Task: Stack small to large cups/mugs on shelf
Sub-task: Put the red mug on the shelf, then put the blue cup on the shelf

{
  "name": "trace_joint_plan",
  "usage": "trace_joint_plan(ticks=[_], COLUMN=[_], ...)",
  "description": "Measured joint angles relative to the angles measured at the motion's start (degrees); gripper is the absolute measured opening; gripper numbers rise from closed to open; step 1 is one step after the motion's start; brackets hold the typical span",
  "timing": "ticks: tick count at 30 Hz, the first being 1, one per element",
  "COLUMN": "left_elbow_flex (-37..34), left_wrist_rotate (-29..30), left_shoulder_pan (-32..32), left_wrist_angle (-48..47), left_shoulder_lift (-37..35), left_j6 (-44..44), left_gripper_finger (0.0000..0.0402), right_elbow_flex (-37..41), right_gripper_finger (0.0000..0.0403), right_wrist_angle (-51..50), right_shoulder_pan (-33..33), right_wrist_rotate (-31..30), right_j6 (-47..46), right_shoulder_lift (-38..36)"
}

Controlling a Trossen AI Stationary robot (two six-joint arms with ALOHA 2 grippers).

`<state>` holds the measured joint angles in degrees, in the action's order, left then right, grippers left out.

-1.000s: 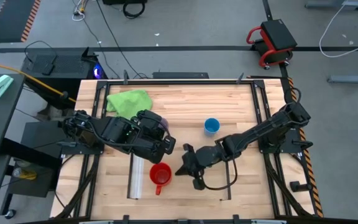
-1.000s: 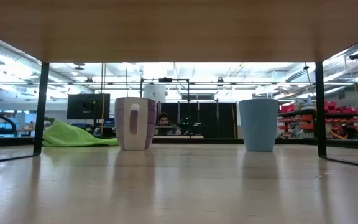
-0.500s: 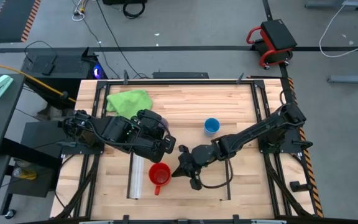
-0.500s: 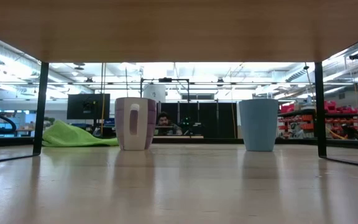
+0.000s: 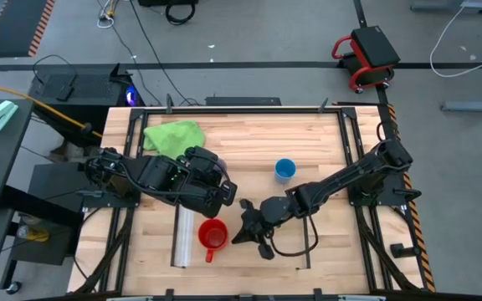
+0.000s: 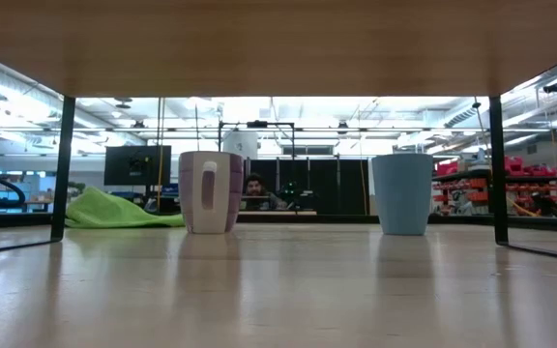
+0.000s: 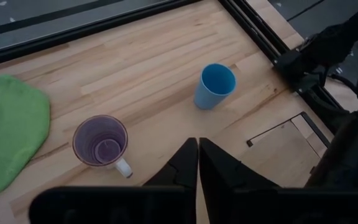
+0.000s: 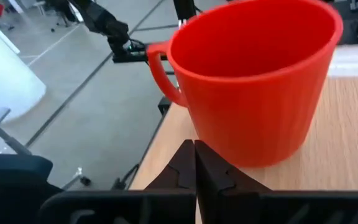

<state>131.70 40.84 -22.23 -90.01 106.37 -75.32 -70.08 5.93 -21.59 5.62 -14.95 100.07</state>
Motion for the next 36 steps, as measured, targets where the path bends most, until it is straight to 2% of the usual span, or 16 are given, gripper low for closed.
trace_joint_plan(ticks=[18, 24, 29, 36], left_elbow_flex=[0.00, 0.00, 0.00, 0.00], left_wrist_rotate=[0.04, 0.02, 0.02, 0.02], left_shoulder_pan=[1.03, 1.26, 1.28, 1.28], left_wrist_angle=[0.00, 0.02, 0.00, 0.00], left_shoulder_lift=[0.00, 0.00, 0.00, 0.00], left_j6=[-0.15, -0.19, -0.39, -0.49], left_gripper_finger=[0.0020, 0.0019, 0.0026, 0.0019], right_elbow_flex=[-0.02, -0.07, -0.02, -0.04], right_gripper_finger=[0.0000, 0.0000, 0.0000, 0.0000], right_wrist_angle=[3.34, 4.35, 1.21, 3.58], right_shoulder_pan=[3.20, 3.20, 2.24, 2.26], right_wrist_rotate=[-0.21, -0.19, 0.32, 0.46], right_j6=[0.11, -0.08, 0.02, 0.14], right_shoulder_lift=[0.70, 1.43, 1.51, 1.51])
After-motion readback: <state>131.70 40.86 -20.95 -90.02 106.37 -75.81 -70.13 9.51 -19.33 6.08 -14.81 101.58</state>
